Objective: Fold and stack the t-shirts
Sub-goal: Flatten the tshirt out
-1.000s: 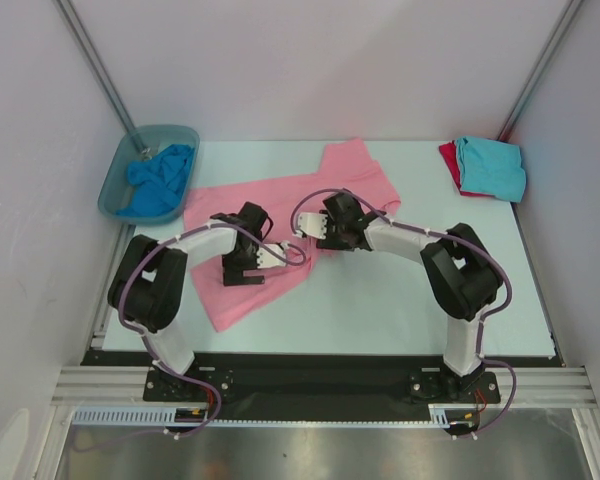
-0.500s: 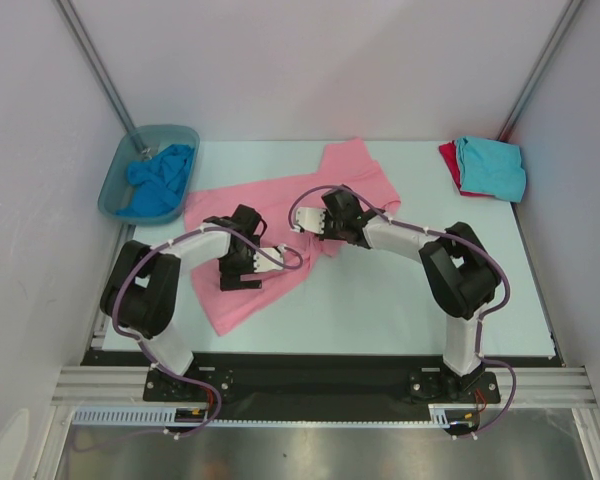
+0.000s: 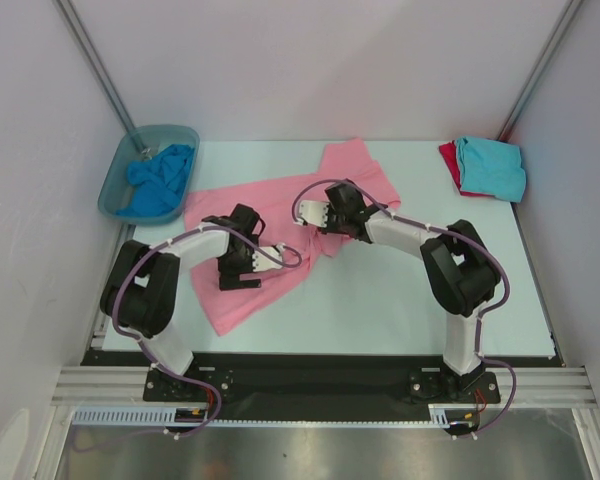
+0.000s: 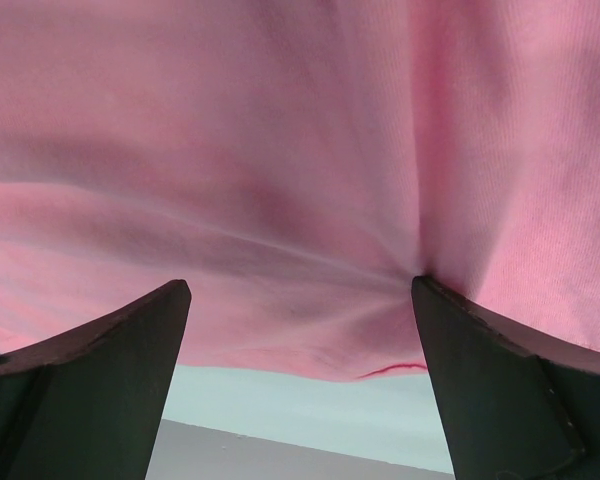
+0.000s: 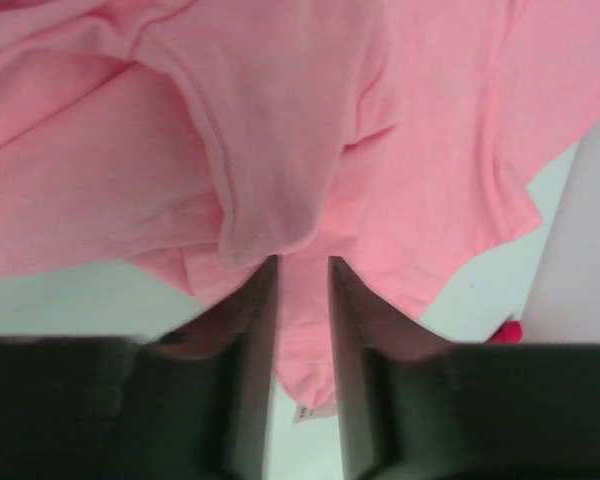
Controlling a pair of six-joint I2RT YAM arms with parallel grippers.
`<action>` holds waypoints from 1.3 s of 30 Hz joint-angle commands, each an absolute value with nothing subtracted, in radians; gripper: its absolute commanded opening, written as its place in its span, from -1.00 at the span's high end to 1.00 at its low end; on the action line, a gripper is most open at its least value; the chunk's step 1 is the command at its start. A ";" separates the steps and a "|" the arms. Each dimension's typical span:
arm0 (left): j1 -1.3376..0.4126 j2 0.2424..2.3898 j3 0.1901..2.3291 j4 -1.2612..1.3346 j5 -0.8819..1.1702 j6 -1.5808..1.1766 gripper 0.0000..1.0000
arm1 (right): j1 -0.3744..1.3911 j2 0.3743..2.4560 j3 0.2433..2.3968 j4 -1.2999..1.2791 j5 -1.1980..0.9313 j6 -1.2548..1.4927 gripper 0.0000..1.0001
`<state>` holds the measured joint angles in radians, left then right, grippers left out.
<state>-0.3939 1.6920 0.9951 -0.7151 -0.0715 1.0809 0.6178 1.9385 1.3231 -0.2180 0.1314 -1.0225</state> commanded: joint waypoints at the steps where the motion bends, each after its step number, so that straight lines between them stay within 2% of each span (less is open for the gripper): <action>1: -0.350 1.752 0.973 -0.710 -0.092 1.097 -0.99 | 0.615 1.922 1.382 -0.242 0.118 -1.022 0.12; 3: -0.338 1.769 0.973 -0.704 -0.106 1.097 -0.99 | 0.615 1.916 1.382 -0.247 0.110 -1.020 0.05; 11: -0.293 1.822 0.968 -0.632 -0.176 1.054 -0.99 | 0.618 1.939 1.381 -0.230 0.117 -1.014 0.04; 27: -0.077 1.933 1.146 -0.739 -0.011 0.707 -0.99 | 0.617 1.891 1.384 -0.248 0.126 -0.970 0.03; 39: -0.006 1.990 1.246 -0.792 -0.067 0.635 -0.99 | 0.634 1.848 1.397 -0.333 0.095 -0.940 0.01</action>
